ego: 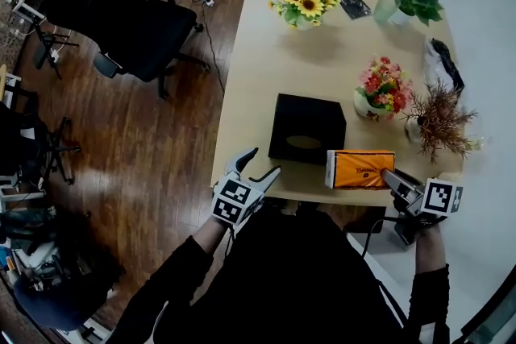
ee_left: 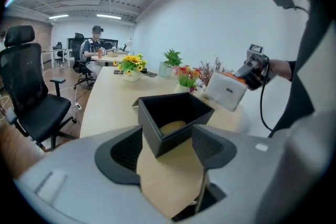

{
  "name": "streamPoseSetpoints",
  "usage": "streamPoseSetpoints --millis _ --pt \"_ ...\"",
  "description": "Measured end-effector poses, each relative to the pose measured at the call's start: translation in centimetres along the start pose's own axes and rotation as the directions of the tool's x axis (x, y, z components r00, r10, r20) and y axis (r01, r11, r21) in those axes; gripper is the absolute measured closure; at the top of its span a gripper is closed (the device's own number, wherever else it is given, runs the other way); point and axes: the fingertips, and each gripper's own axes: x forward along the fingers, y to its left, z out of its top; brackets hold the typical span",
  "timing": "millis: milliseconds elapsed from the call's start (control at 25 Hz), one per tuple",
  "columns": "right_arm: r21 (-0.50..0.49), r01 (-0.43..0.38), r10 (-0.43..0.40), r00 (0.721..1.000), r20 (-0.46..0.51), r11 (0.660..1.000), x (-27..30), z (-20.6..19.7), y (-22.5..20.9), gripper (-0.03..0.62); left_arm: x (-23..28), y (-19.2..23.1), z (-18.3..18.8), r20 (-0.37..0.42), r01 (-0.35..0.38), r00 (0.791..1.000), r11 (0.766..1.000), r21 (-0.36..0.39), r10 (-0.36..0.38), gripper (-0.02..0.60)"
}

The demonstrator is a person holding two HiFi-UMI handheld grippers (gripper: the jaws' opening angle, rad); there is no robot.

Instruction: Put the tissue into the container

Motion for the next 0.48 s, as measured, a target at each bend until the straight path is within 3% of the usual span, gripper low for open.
streamPoseSetpoints --millis 200,480 --pt "-0.093 0.022 -0.019 0.999 0.030 0.995 3.3 2.2 2.6 0.450 2.5 0.6 -1.8 -0.063 0.055 0.997 0.996 0.067 -0.051 0.299" --pt "-0.114 0.037 -0.040 0.999 -0.024 0.993 7.7 3.0 3.6 0.454 3.9 -1.0 -2.3 -0.082 0.121 0.990 0.986 0.116 -0.112 0.302"
